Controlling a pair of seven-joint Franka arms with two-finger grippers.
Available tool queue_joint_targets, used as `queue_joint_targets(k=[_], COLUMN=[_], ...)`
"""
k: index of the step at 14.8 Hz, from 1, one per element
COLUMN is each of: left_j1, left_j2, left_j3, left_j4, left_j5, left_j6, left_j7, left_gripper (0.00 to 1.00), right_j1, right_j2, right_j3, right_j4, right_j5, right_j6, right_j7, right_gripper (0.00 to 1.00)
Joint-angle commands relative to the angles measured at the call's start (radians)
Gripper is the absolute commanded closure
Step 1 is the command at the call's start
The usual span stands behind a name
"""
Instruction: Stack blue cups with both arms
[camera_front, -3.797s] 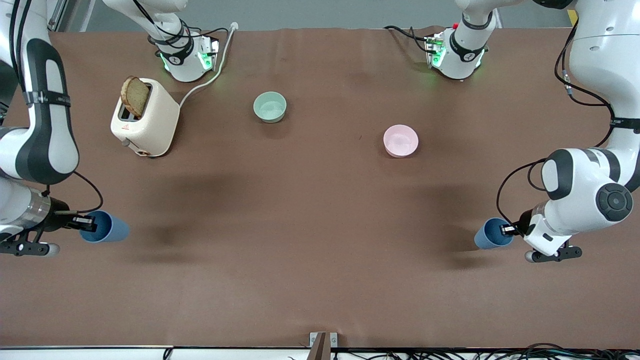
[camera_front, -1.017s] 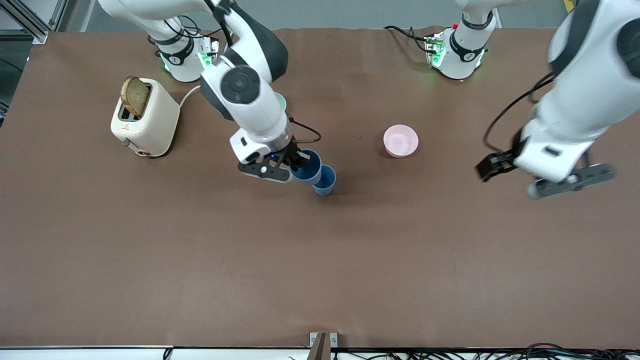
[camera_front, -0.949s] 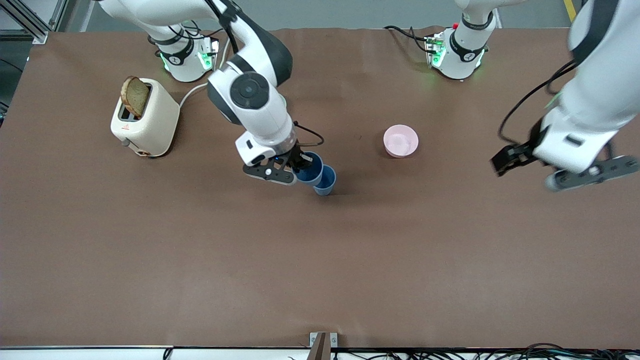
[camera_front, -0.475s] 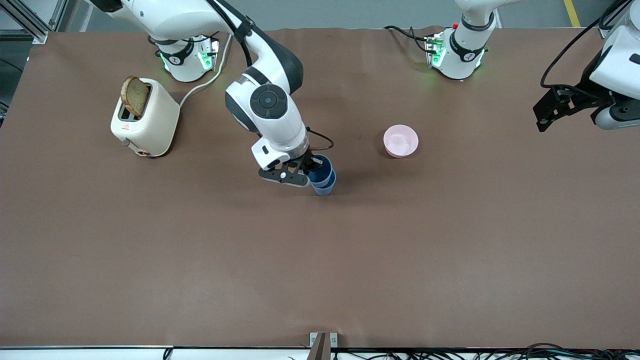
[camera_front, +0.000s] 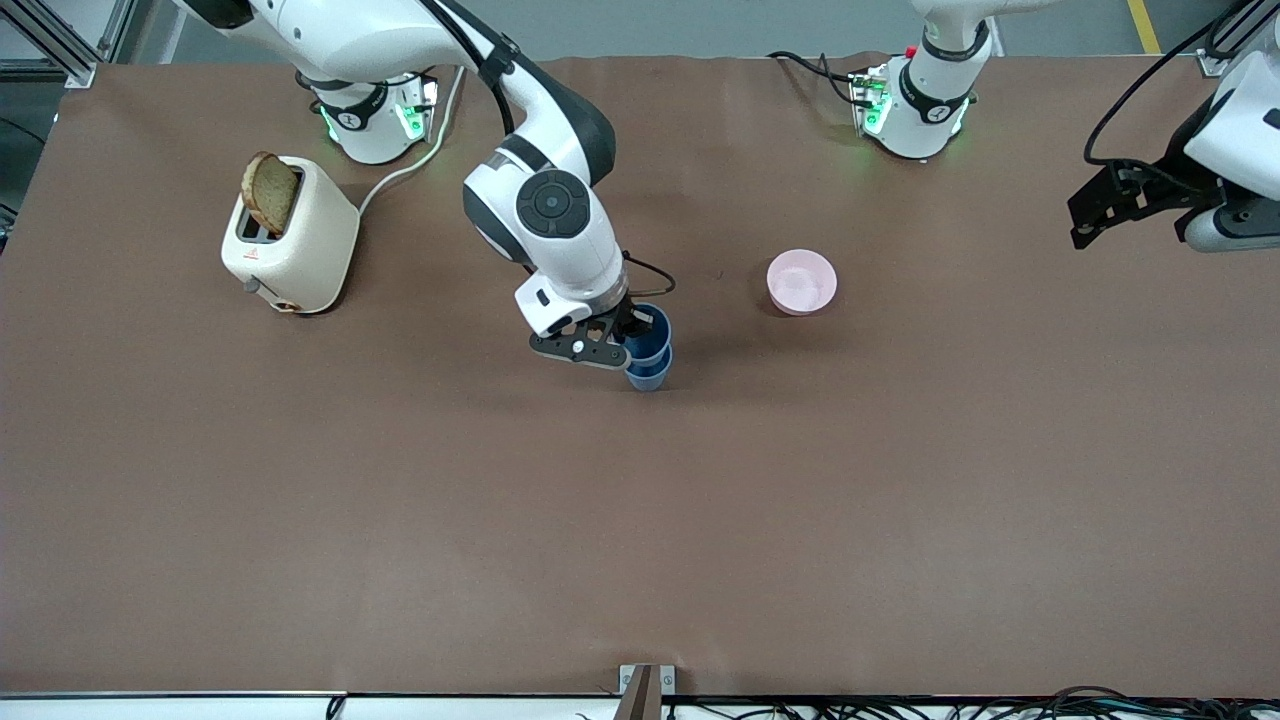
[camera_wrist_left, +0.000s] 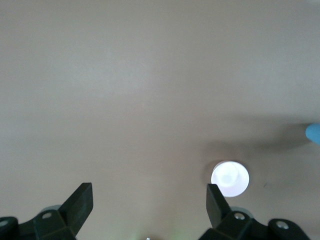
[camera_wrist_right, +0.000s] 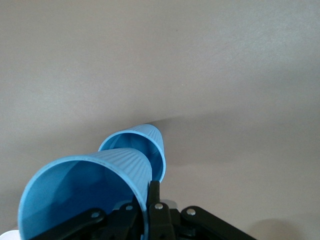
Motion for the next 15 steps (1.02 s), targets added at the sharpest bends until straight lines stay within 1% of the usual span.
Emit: queue_joint_targets(k=[1,2,3,5,8,15], left_j1=[-0.024,-0.036,-0.04,-0.045,-0.045,-0.045], left_j2=[-0.096,-0.108,-0.117,-0.124,-0.125,-0.107], left_j3=[0.058,0.085,0.095,0.098,0.092,0.086], left_j4=[-0.12,-0.14,-0.151,-0.169,-0.171,-0.148], left_j5=[-0.044,-0.069,-0.073,-0.072,-0.066,-0.067], left_j6=[0.022,0.035,0.039,0.046,0.049,0.049], left_j7=[0.048,0.069,0.072,0.082,0.089,0.085], left_gripper=[0.0,0.0,0.0,0.0,0.0,0.0], right_j1=[-0.006,-0.005,-0.003,-0.003,-0.003,0.004], right_j2=[-0.001,0.0,0.006,0.01,0.016,0.037], right_j3=[0.006,0.006,0.006,0.006,0.006,0.006], right_j4=[0.003,0.003,0.003,0.003,0.005,0.005], right_j5=[-0.025,-0.025,-0.031,-0.048,-0.049,-0.063], right_j6=[0.006,0.006,0.008,0.008,0.009,0.031], right_j7=[0.021,0.021,0.023,0.023,0.024,0.024], right_gripper=[0.99,0.99,0.99,0.99,0.98,0.98])
